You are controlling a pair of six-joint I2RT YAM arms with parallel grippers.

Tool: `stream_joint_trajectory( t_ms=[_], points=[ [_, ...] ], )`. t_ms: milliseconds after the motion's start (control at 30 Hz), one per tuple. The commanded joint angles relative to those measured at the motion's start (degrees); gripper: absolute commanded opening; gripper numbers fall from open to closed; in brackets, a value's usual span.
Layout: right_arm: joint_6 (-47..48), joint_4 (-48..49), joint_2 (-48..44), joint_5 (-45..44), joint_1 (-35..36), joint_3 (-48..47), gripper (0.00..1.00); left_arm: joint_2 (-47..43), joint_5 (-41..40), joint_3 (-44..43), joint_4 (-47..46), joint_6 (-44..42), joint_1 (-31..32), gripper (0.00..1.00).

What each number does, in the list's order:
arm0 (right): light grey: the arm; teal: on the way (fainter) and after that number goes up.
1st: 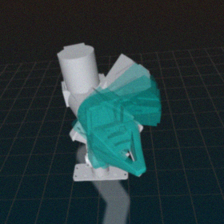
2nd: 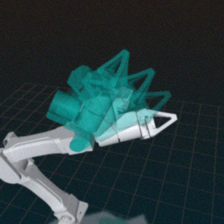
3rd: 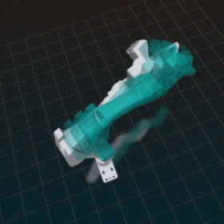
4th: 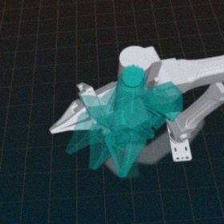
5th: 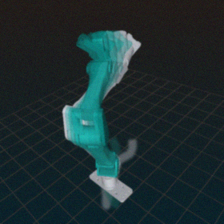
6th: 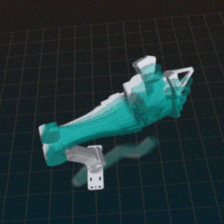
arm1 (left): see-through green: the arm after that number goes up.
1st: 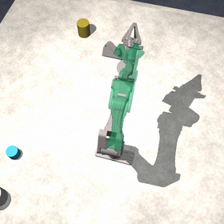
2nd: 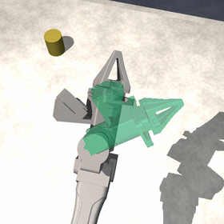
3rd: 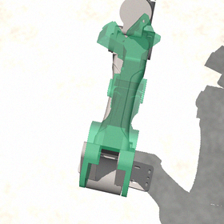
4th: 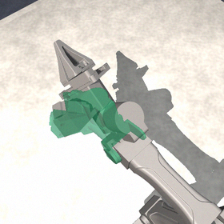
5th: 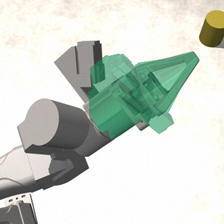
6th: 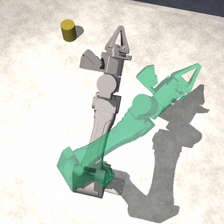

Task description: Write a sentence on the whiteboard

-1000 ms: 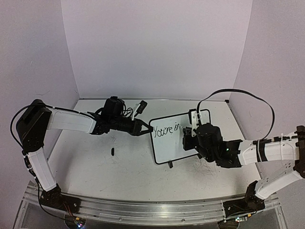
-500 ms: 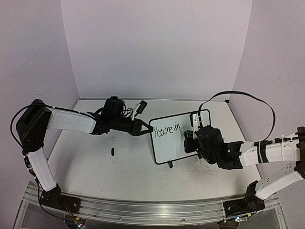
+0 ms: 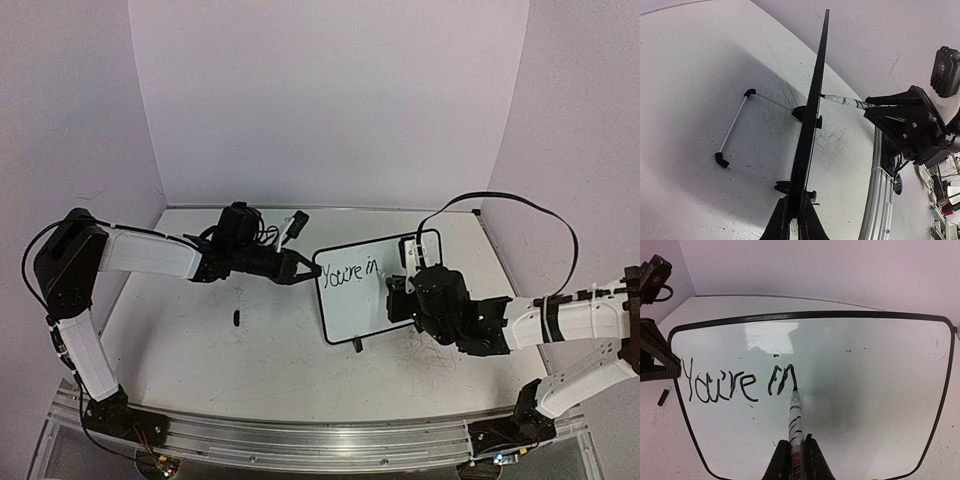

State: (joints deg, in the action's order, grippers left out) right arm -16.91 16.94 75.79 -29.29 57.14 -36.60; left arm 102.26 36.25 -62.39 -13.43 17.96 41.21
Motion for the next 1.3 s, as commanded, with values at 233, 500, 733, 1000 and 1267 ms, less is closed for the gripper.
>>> stream_joint_trajectory(
  t_ms=[233,500,733,1000,1267],
  points=[
    [2.7,2.0,0.9,-2.4,-0.7,-2.9,0.00,-2.5,-2.9,0.4,2.0,-1.4,-0.3,0.00],
    [3.4,2.6,1.3,-3.0,-1.3,-4.0,0.00,-2.7,-2.9,0.5,2.1,-1.4,-0.3,0.00],
    [4.2,3.0,1.6,-3.1,-1.6,-4.7,0.00,-2.6,-2.9,0.5,2.1,-1.5,-0.3,0.00],
    [2.3,0.6,1.4,-4.8,-1.5,-4.7,0.00,-2.6,-2.9,0.5,2.2,-1.5,-0.3,0.00],
    [0.5,-1.5,0.5,-4.1,-1.5,-3.3,0.00,-2.6,-3.0,0.3,2.2,-1.6,-0.3,0.00]
  ],
)
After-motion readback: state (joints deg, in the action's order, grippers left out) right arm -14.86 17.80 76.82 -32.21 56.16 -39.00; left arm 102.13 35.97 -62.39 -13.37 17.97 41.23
